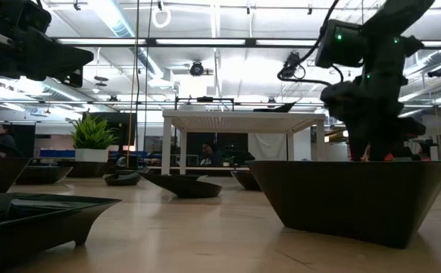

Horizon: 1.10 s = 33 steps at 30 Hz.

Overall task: Pick & Place Mini shaped plates
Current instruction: Put the leaf-shaped plate on the shelf

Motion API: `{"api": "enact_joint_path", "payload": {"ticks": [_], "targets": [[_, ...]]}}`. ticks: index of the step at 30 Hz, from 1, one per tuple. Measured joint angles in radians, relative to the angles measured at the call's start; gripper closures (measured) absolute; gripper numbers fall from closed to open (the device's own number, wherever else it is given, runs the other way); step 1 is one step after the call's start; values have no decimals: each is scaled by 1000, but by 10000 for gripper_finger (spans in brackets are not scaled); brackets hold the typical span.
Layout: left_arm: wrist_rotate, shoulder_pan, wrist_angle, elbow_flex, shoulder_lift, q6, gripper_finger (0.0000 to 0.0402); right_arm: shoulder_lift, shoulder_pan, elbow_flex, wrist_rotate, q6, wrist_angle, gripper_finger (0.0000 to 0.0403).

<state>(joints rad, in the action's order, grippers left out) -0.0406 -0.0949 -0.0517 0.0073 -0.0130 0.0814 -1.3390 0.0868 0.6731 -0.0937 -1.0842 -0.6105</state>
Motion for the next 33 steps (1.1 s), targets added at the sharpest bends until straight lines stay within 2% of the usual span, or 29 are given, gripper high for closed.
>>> {"api": "enact_joint_path", "payload": {"ticks": [13,33], "targets": [[0,0,2,0,0,0,399,-112,0,-20,-4,-8,94,230],[0,0,2,0,0,0,399,-88,0,-19,-29,-34,79,298]]}}
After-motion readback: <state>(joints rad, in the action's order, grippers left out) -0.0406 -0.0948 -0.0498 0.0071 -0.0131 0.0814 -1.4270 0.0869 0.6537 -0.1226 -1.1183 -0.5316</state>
